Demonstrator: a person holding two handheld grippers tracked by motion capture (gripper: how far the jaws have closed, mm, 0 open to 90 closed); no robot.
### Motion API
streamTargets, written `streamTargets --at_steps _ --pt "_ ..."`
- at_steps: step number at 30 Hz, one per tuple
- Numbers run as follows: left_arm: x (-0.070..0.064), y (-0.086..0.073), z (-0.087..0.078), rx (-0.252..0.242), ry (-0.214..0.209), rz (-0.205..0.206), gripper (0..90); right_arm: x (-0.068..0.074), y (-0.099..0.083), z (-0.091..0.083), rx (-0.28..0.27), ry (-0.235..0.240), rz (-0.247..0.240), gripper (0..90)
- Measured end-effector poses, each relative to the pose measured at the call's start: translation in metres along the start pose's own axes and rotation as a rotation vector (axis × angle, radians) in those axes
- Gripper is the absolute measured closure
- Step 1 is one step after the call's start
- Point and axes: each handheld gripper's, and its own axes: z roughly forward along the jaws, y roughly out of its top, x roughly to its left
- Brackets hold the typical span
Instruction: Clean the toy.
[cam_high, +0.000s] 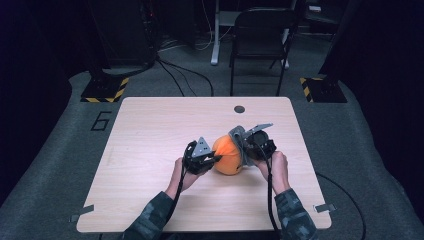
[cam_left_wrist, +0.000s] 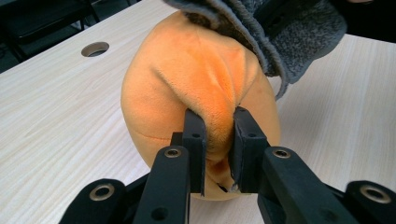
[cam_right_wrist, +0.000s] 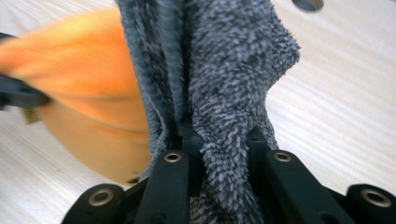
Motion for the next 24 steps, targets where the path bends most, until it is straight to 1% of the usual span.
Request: streamTargets --at_steps 2,3,4,5,6,7,8,10,11,12,14,15,16,18,19,21,23,24 --pt "0.000 0.000 0.000 -0.005 -0.001 0.000 77.9 -0.004 -0.001 0.001 0.003 -0.006 0.020 77.3" --pt "0.001 0.000 -0.001 -0.005 -0.004 0.006 77.9 -0.008 -0.001 -0.001 0.002 0.002 0.025 77.1" --pt "0.001 0.000 -0.001 -0.005 -0.004 0.006 77.8 -0.008 -0.001 -0.001 0.002 0.002 0.025 77.1" --pt "0.001 0.000 -0.001 -0.008 -0.001 0.007 77.8 -0.010 -0.001 -0.005 -0.016 0.017 0.040 76.9" --pt "0.001 0.000 -0.002 -0.010 -0.003 0.003 77.4 -0.013 0.002 -0.018 -0.062 0.058 0.062 76.6" --pt "0.002 0.001 -0.003 -0.007 -0.001 0.010 77.4 -0.013 0.004 -0.024 -0.080 0.072 0.065 76.5" --pt "0.000 0.001 -0.002 -0.013 -0.002 0.008 77.3 -0.011 0.006 -0.031 -0.103 0.099 0.067 76.4" --pt "-0.002 0.002 -0.002 -0.010 -0.007 0.025 77.0 -0.002 0.011 -0.043 -0.144 0.134 0.054 76.4" --pt "-0.004 0.003 -0.001 -0.015 -0.003 0.034 77.0 0.003 0.013 -0.048 -0.153 0.150 0.019 76.3" --pt "-0.006 0.003 -0.001 -0.014 -0.010 0.039 76.9 0.011 0.015 -0.050 -0.163 0.165 0.005 76.3" --pt "-0.008 0.004 -0.001 -0.014 -0.025 0.050 77.0 0.026 0.018 -0.048 -0.150 0.188 -0.032 76.2" --pt "-0.009 0.004 -0.001 -0.012 -0.028 0.054 77.0 0.032 0.018 -0.043 -0.130 0.202 -0.048 76.2" --pt "-0.011 0.004 0.000 -0.008 -0.028 0.062 77.1 0.038 0.018 -0.037 -0.108 0.198 -0.064 76.2" --pt "-0.013 0.003 0.002 0.016 -0.011 0.095 77.2 0.045 0.016 -0.022 -0.069 0.168 -0.077 76.5" --pt "-0.012 0.002 0.003 0.014 -0.016 0.087 77.3 0.044 0.015 -0.017 -0.067 0.153 -0.086 76.9" --pt "-0.012 0.002 0.004 0.007 -0.023 0.077 77.5 0.041 0.015 -0.015 -0.059 0.142 -0.085 77.2" --pt "-0.013 0.002 0.004 0.006 -0.024 0.087 77.7 0.037 0.014 -0.017 -0.056 0.117 -0.079 77.3" --pt "-0.013 0.002 0.005 0.003 -0.021 0.083 77.8 0.035 0.014 -0.017 -0.054 0.108 -0.078 77.3"
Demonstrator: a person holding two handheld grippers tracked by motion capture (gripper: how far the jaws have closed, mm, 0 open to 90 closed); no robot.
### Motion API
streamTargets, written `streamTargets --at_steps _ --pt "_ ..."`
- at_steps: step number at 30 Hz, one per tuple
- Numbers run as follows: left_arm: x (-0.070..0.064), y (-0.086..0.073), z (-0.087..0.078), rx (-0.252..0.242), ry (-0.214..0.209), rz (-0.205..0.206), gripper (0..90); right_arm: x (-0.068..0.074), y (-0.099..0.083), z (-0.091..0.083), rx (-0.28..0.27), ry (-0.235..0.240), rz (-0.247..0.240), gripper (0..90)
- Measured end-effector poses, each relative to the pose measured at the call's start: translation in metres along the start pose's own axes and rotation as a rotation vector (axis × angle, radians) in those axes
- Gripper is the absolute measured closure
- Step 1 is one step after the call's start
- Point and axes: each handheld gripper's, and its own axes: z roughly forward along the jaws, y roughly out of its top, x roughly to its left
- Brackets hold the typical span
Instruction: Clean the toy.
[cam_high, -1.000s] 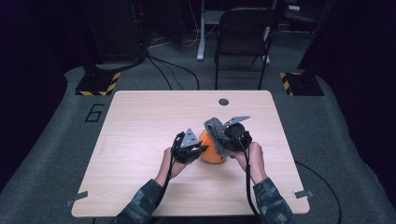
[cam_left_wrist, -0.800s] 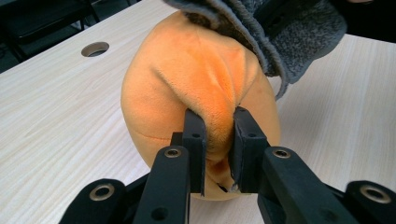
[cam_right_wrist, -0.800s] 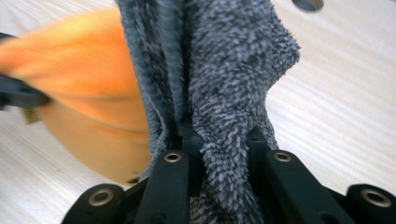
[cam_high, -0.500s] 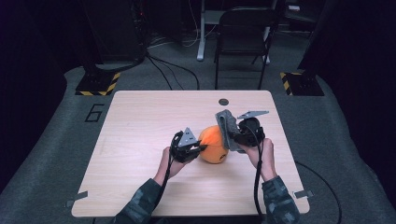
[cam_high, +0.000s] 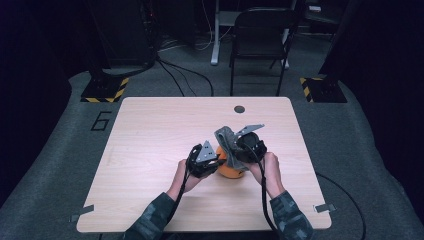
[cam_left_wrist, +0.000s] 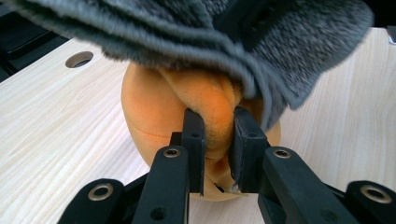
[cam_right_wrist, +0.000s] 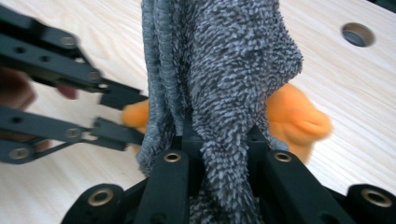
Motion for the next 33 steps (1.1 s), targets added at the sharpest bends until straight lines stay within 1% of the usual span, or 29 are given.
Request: streamTargets --at_steps 1,2,4,6,7,8,9,10,11,12,14,15,16,18,19,20,22,23,24,25,26,27,28,29,30,31,32,33 --pt "0.000 0.000 0.000 0.000 -0.001 0.000 77.9 -0.003 -0.001 -0.001 0.009 -0.021 -0.002 77.4" --pt "0.000 0.000 0.000 -0.001 -0.001 0.000 77.9 -0.005 -0.001 0.000 0.004 -0.033 0.002 77.4" --pt "0.001 0.000 0.000 -0.003 -0.007 -0.001 77.9 -0.012 -0.004 0.000 0.010 -0.046 0.031 77.4" --pt "0.001 0.000 0.000 -0.004 -0.009 -0.002 77.9 -0.020 -0.006 0.000 0.009 -0.079 0.034 77.4" --pt "0.001 -0.001 0.001 -0.003 -0.009 -0.005 77.9 -0.024 -0.008 0.001 0.013 -0.092 0.053 77.4" --pt "0.001 -0.001 0.001 -0.003 -0.009 -0.005 77.9 -0.028 -0.009 0.002 0.021 -0.110 0.054 77.4" --pt "0.001 -0.001 0.001 -0.003 -0.010 -0.008 77.9 -0.028 -0.009 0.002 0.021 -0.110 0.054 77.4" --pt "0.001 -0.001 0.000 -0.001 -0.011 -0.004 77.9 -0.032 -0.012 0.004 0.031 -0.152 0.068 77.4" --pt "0.001 -0.001 0.000 -0.002 -0.010 -0.011 77.8 -0.037 -0.014 0.006 0.047 -0.184 0.068 77.3" --pt "0.002 -0.002 0.000 -0.003 -0.010 -0.013 77.8 -0.047 -0.020 0.010 0.063 -0.186 0.100 77.0" --pt "0.002 -0.002 0.000 -0.007 -0.010 -0.016 77.6 -0.053 -0.022 0.010 0.061 -0.178 0.117 76.6" --pt "0.002 -0.001 0.000 -0.002 -0.009 -0.015 77.3 -0.055 -0.022 0.007 0.045 -0.160 0.134 76.3" --pt "0.002 -0.001 0.000 -0.004 -0.008 -0.017 77.2 -0.055 -0.021 0.006 0.040 -0.152 0.139 76.1" --pt "0.002 -0.001 0.000 -0.005 -0.003 -0.019 77.0 -0.051 -0.015 -0.007 -0.009 -0.139 0.137 75.8" --pt "0.001 -0.001 0.000 -0.006 -0.004 -0.018 76.9 -0.046 -0.011 -0.015 -0.036 -0.123 0.127 75.6" --pt "0.001 -0.001 0.000 -0.004 -0.008 -0.015 76.9 -0.043 -0.009 -0.019 -0.056 -0.104 0.125 75.5" --pt "-0.001 0.000 0.000 -0.004 -0.010 -0.005 76.9 -0.030 -0.002 -0.028 -0.101 -0.045 0.110 75.2" --pt "-0.002 0.000 0.000 -0.003 -0.015 0.006 76.9 -0.023 0.001 -0.030 -0.119 -0.010 0.089 75.0" --pt "-0.004 0.001 0.000 -0.003 -0.009 0.008 76.9 -0.015 0.004 -0.030 -0.124 0.019 0.076 75.0" --pt "-0.005 0.001 0.000 0.002 -0.014 0.015 76.9 -0.008 0.007 -0.028 -0.125 0.045 0.057 75.0" --pt "-0.006 0.002 0.000 0.002 -0.013 0.028 76.9 0.000 0.008 -0.023 -0.113 0.068 0.040 75.0" --pt "-0.007 0.002 0.000 0.005 -0.008 0.034 77.0 0.006 0.009 -0.017 -0.086 0.075 0.023 75.0" --pt "-0.007 0.002 0.001 0.010 -0.013 0.031 77.1 0.009 0.009 -0.009 -0.065 0.053 0.006 75.2" --pt "-0.007 0.001 0.002 0.017 -0.006 0.029 77.2 0.009 0.007 -0.002 -0.046 0.022 -0.006 75.5" --pt "-0.006 0.000 0.002 0.019 -0.009 0.022 77.3 0.005 0.005 0.003 -0.053 0.012 -0.006 75.6" --pt "-0.005 -0.001 0.003 0.015 -0.011 0.014 77.5 0.000 0.004 0.005 -0.047 0.009 0.020 75.7" --pt "-0.005 -0.001 0.003 0.015 -0.011 0.014 77.6 -0.004 0.003 0.005 -0.053 -0.030 0.022 75.8" --pt "-0.005 -0.001 0.003 0.009 -0.009 0.008 77.6 -0.008 0.002 0.003 -0.062 -0.079 0.030 75.8"
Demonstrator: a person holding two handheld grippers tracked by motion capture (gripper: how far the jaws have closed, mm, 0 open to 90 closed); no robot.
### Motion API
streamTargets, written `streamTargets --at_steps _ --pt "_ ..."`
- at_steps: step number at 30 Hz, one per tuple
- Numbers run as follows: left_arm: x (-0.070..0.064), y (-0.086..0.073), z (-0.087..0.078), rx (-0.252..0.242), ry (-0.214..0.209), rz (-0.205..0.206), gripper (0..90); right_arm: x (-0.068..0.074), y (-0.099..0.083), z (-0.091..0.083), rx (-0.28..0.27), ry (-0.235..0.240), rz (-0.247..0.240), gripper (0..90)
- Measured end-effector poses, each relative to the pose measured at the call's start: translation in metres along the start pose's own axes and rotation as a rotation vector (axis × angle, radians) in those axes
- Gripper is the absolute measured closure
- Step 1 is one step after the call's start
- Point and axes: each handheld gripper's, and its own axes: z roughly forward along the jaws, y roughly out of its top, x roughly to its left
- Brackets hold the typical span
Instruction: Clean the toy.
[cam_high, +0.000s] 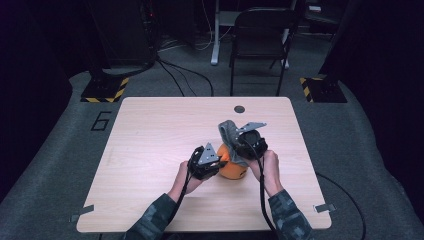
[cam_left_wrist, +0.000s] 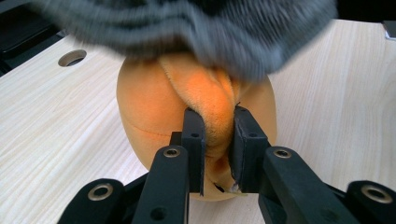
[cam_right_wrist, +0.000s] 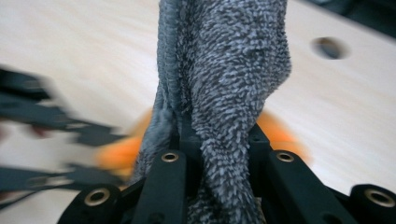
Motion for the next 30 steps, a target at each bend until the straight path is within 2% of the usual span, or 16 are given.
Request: streamTargets --at_steps 2,5,8,11,12,13,15,19,20,24,25,28,30 --pt "0.000 0.000 0.000 -0.001 0.001 -0.013 77.5 -0.007 -0.001 -0.001 -0.015 -0.043 0.013 75.7" --pt "0.001 0.000 0.000 0.006 0.009 -0.025 77.4 -0.018 -0.004 -0.006 -0.054 -0.030 0.055 74.8" --pt "0.005 -0.001 -0.001 0.005 0.016 -0.049 77.1 -0.031 -0.006 -0.024 -0.099 -0.068 0.084 73.7" --pt "0.011 -0.003 -0.002 -0.004 0.028 -0.106 76.7 -0.049 -0.011 -0.041 -0.126 -0.108 0.110 73.3" --pt "0.013 -0.004 -0.002 -0.007 0.034 -0.122 76.5 -0.059 -0.016 -0.045 -0.136 -0.116 0.136 73.2" --pt "0.016 -0.005 -0.002 -0.007 0.040 -0.151 76.4 -0.066 -0.019 -0.046 -0.131 -0.121 0.157 73.1" --pt "0.021 -0.007 -0.003 -0.001 0.045 -0.177 76.2 -0.077 -0.028 -0.045 -0.116 -0.141 0.182 73.0" --pt "0.028 -0.011 -0.004 -0.009 0.057 -0.238 75.6 -0.090 -0.042 -0.028 -0.056 -0.136 0.218 72.9" --pt "0.030 -0.012 -0.004 -0.007 0.053 -0.254 75.5 -0.091 -0.045 -0.022 -0.038 -0.127 0.219 72.8" --pt "0.037 -0.017 -0.005 -0.001 0.081 -0.287 74.5 -0.092 -0.058 0.005 0.048 -0.125 0.244 72.1" --pt "0.039 -0.019 -0.005 0.002 0.088 -0.307 74.2 -0.092 -0.061 0.010 0.072 -0.122 0.255 71.5" --pt "0.044 -0.022 -0.005 -0.003 0.092 -0.348 73.2 -0.089 -0.072 0.037 0.148 -0.123 0.226 70.4" --pt "0.047 -0.024 -0.006 0.001 0.089 -0.363 72.7 -0.086 -0.074 0.045 0.173 -0.124 0.234 69.0"
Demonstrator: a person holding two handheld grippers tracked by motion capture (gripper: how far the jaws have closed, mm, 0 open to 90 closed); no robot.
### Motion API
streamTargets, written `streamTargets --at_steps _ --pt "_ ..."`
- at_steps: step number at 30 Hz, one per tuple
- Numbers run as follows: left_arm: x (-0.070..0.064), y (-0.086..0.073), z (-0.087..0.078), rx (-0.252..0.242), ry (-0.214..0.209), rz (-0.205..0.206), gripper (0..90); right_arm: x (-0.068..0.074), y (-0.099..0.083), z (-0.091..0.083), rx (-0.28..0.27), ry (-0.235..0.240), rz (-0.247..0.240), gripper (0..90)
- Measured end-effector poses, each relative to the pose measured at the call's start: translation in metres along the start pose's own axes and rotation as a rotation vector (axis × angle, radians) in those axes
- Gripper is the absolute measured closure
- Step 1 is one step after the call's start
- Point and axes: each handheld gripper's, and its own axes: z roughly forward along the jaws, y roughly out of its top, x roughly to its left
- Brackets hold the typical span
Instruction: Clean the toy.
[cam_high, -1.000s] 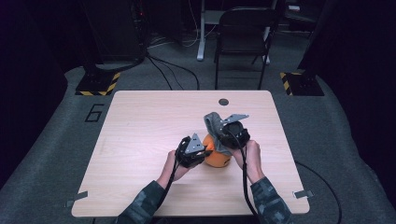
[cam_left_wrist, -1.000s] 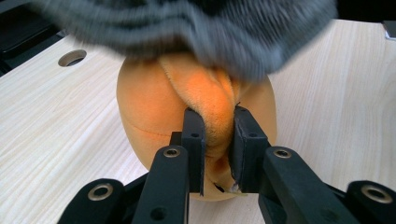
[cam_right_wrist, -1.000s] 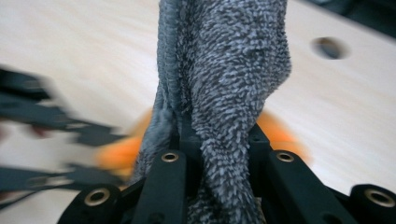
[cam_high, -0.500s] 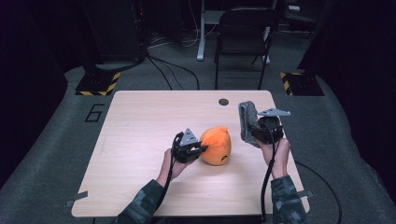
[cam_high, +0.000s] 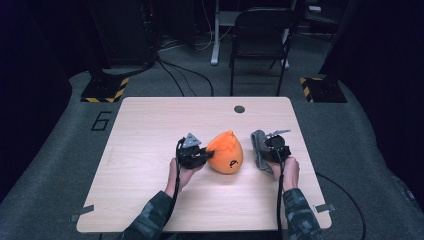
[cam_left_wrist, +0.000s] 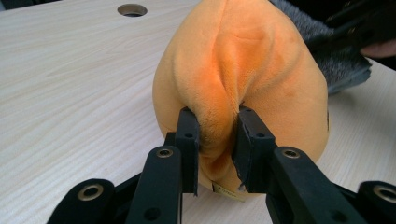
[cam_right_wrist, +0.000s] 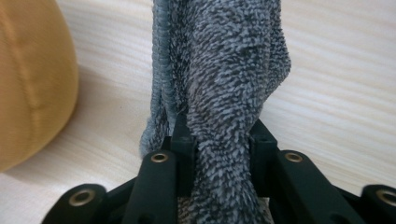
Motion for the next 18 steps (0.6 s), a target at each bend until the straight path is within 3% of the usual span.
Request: streamTargets --at_steps 8,13,15,18 --pt "0.005 -0.002 0.001 -0.012 0.022 -0.019 68.9 0.002 -0.003 0.012 0.027 -0.023 0.005 46.5" --pt "0.009 -0.001 0.002 -0.021 0.044 -0.038 56.9 0.000 -0.002 0.008 0.002 -0.015 -0.003 30.2" --pt "0.010 0.000 0.001 -0.024 0.067 -0.036 51.9 -0.003 -0.001 0.001 -0.019 -0.003 0.006 17.5" --pt "0.013 0.000 0.000 -0.026 0.084 -0.033 42.7 -0.007 -0.001 -0.009 -0.057 0.017 0.008 14.0"
